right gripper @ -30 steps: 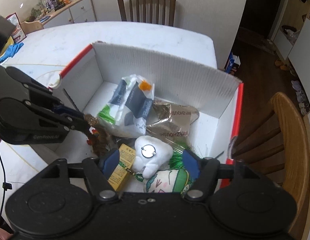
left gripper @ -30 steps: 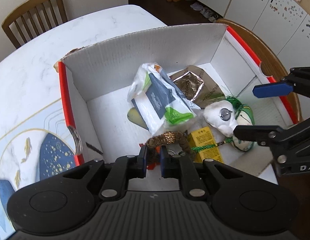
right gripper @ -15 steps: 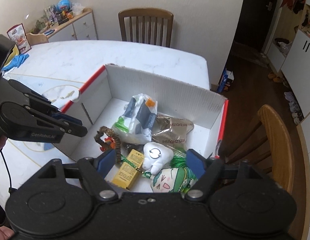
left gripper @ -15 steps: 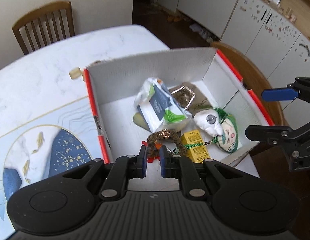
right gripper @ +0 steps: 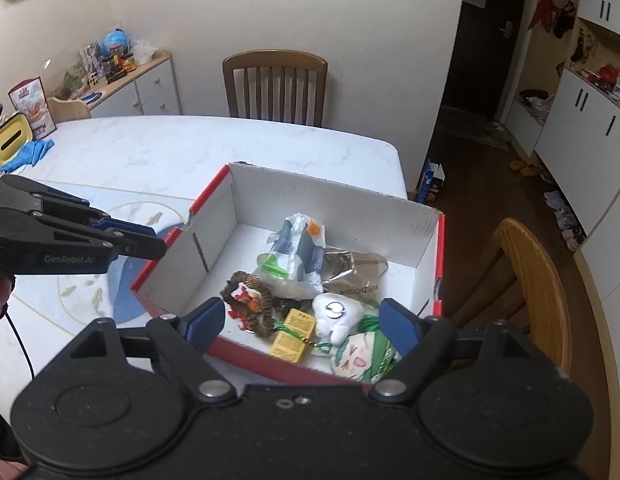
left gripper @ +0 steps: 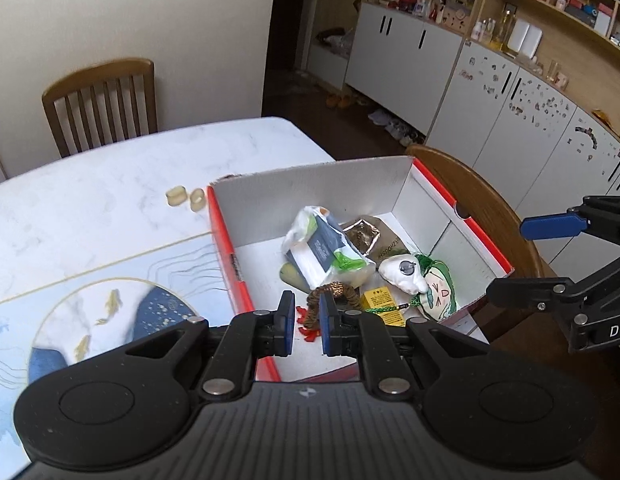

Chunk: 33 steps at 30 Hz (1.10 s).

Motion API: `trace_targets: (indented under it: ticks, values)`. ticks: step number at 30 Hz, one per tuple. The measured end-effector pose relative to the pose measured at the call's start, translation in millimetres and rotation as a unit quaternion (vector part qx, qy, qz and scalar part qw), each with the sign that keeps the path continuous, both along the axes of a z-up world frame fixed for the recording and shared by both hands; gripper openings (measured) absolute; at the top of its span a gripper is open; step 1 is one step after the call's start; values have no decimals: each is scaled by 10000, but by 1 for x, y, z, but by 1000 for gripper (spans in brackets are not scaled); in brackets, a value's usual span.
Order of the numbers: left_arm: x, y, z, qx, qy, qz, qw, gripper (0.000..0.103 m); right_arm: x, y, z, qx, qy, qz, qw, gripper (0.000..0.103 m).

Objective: Organize objects
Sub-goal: 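Open both tools to release the bracelet and tooth toy into the box, then withdraw both open tools up and away from the filled box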

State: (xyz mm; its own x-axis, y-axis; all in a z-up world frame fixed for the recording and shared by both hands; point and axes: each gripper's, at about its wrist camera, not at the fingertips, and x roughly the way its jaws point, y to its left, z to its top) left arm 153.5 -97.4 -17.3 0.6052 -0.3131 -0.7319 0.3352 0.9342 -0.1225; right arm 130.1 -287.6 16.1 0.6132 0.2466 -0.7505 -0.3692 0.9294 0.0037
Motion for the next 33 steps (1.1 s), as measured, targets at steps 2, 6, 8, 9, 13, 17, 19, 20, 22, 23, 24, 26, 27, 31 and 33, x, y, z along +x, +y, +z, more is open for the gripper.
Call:
trace_targets:
  ticks: [2, 6, 8, 9, 13, 17, 19, 20, 22, 23, 24, 26, 27, 31, 33]
  values:
    - [-4, 5, 2, -27, -26, -50, 10000, 12, -6, 4, 2, 32, -28, -71, 10000, 84]
    - [-10, 15, 1, -131, 45, -148, 9998, 42, -18, 12, 5, 59, -104, -213, 9997, 86]
    - [-14, 20, 0, -170, 12, -140, 9998, 69, -22, 16, 6, 99, -108, -283, 9995, 86]
    - [-17, 22, 0, -144, -48, -104, 9998, 71, -24, 17, 7, 124, -112, -320, 9993, 87]
    - [-21, 29, -2, -152, -36, -162, 9997, 72, -32, 24, 7, 191, -131, -447, 9987, 87]
    - [-25, 37, -3, -202, -59, -221, 9995, 75, -40, 29, 8, 269, -172, -569, 9979, 89]
    - [-26, 40, -3, -207, -94, -235, 9995, 81, -45, 31, 10, 326, -212, -639, 9972, 91]
    - [-27, 41, -3, -213, -115, -231, 9994, 85, -46, 32, 10, 366, -229, -661, 9969, 91]
    - [-29, 45, -4, -250, -85, -235, 9994, 91, -50, 34, 11, 429, -279, -722, 9961, 92]
    - [-29, 47, -5, -264, -63, -233, 9994, 93, -52, 35, 11, 468, -317, -755, 9955, 93]
    - [-30, 48, -6, -259, -42, -214, 9994, 98, -55, 36, 12, 509, -357, -793, 9949, 94]
    - [-31, 52, -6, -287, -34, -194, 9994, 102, -59, 36, 12, 614, -434, -862, 9934, 95]
    - [-32, 54, -5, -298, -43, -182, 9994, 102, -62, 35, 12, 673, -473, -901, 9925, 97]
    - [-36, 60, -1, -307, -116, -117, 9994, 102, -74, 36, 14, 864, -685, -1024, 9886, 102]
    - [-37, 64, 1, -347, -136, -67, 9993, 102, -78, 38, 15, 845, -798, -1094, 9872, 102]
